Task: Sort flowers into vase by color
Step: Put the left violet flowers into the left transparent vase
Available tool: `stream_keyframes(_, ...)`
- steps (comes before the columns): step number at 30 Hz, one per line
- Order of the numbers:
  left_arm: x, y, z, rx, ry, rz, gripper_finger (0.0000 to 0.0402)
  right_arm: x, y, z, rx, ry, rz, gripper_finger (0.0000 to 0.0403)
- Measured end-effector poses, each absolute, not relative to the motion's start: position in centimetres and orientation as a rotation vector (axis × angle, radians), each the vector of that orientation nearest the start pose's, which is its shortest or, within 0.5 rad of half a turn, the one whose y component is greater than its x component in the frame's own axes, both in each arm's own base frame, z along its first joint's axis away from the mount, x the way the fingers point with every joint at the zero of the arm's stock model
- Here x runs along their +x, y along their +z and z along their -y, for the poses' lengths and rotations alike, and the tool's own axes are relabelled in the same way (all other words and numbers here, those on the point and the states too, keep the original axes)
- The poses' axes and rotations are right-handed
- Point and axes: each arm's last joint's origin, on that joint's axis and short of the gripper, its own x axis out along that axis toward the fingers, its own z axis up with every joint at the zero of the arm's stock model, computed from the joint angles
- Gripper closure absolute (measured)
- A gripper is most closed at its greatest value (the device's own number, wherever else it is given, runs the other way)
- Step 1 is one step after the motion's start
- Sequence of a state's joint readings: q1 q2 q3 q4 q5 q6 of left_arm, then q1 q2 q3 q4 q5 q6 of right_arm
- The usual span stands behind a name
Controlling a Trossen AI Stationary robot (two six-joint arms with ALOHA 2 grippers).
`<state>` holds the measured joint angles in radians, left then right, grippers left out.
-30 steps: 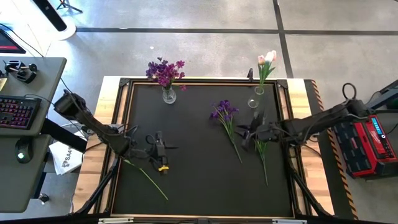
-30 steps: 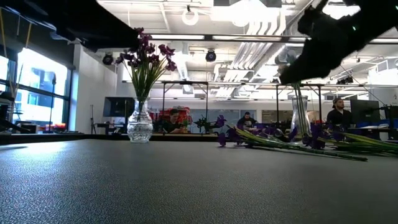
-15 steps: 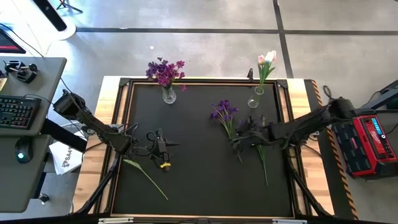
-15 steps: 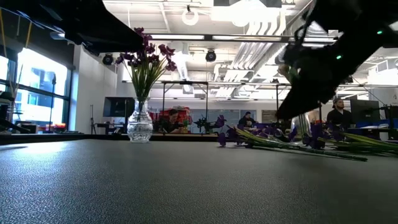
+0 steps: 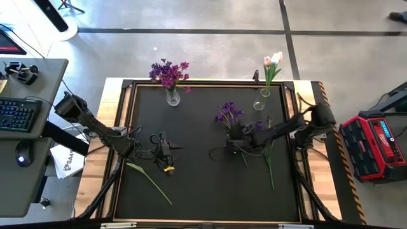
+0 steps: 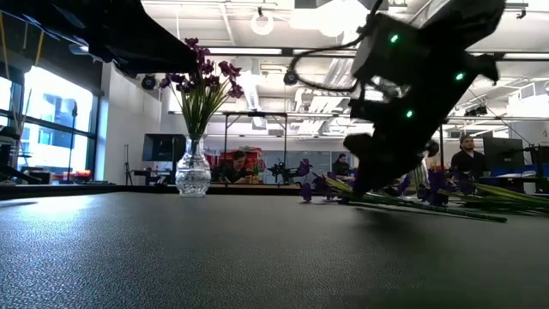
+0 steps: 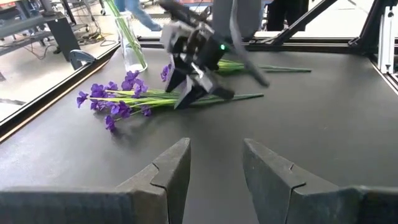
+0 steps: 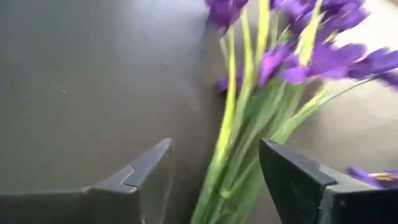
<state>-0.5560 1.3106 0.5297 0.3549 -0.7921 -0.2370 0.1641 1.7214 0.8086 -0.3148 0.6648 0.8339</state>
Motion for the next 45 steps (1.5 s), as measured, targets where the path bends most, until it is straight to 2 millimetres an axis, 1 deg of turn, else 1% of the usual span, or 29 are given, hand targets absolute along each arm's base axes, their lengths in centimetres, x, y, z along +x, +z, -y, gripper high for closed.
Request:
stream_keyframes(3, 22.2, 19.2, 11.4, 0.014, 0.273, -0.303, 0.0271, 29.0, 11.2, -2.6, 0.265, -0.857, -0.889, 0.0207)
stream_keyframes(7, 22.1, 19.1, 11.3, 0.021, 0.274, -0.316, 0.0271, 29.3, 10.7, -2.4, 0.280, -0.865, -0.891, 0.0249)
stream_keyframes(10, 22.1, 19.1, 11.3, 0.022, 0.275, -0.317, 0.0271, 29.6, 10.7, -2.6, 0.278, -0.845, -0.861, 0.0297)
stream_keyframes(14, 22.1, 19.0, 11.3, 0.028, 0.275, -0.325, 0.0271, 30.3, 11.0, -3.0, 0.272, -0.789, -0.807, 0.0376)
stream_keyframes(16, 22.0, 18.9, 11.3, 0.032, 0.275, -0.332, 0.0271, 30.6, 11.2, -3.4, 0.260, -0.755, -0.777, 0.0394)
stream_keyframes(20, 21.7, 18.9, 11.9, 0.051, 0.249, -0.335, 0.0271, 31.6, 12.0, -5.1, 0.241, -0.649, -0.670, 0.0388)
stream_keyframes(24, 21.1, 18.9, 12.9, 0.108, 0.193, -0.335, 0.0271, 32.1, 13.7, -7.3, 0.202, -0.536, -0.539, 0.0399)
stream_keyframes(29, 20.2, 19.0, 14.3, 0.140, 0.152, -0.319, 0.0271, 31.3, 16.8, -9.5, 0.126, -0.503, -0.409, 0.0400)
stream_keyframes(32, 19.7, 19.2, 14.8, 0.162, 0.140, -0.306, 0.0271, 30.4, 18.6, -10.4, 0.061, -0.498, -0.355, 0.0400)
stream_keyframes(34, 19.4, 19.3, 15.1, 0.167, 0.126, -0.303, 0.0271, 29.5, 19.3, -11.0, 0.009, -0.498, -0.304, 0.0401)
stream_keyframes(36, 19.3, 19.2, 15.2, 0.153, 0.111, -0.309, 0.0271, 28.6, 19.5, -11.6, -0.034, -0.470, -0.233, 0.0401)
stream_keyframes(38, 19.2, 18.8, 15.2, 0.133, 0.077, -0.326, 0.0271, 27.7, 19.1, -11.9, -0.028, -0.410, -0.150, 0.0402)
stream_keyframes(42, 18.5, 17.1, 14.3, 0.095, 0.074, -0.341, 0.0271, 26.0, 17.8, -11.5, 0.038, -0.204, 0.027, 0.0402)
stream_keyframes(45, 18.3, 16.4, 13.5, 0.051, 0.072, -0.280, 0.0271, 25.2, 17.6, -11.4, 0.059, -0.114, 0.154, 0.0402)
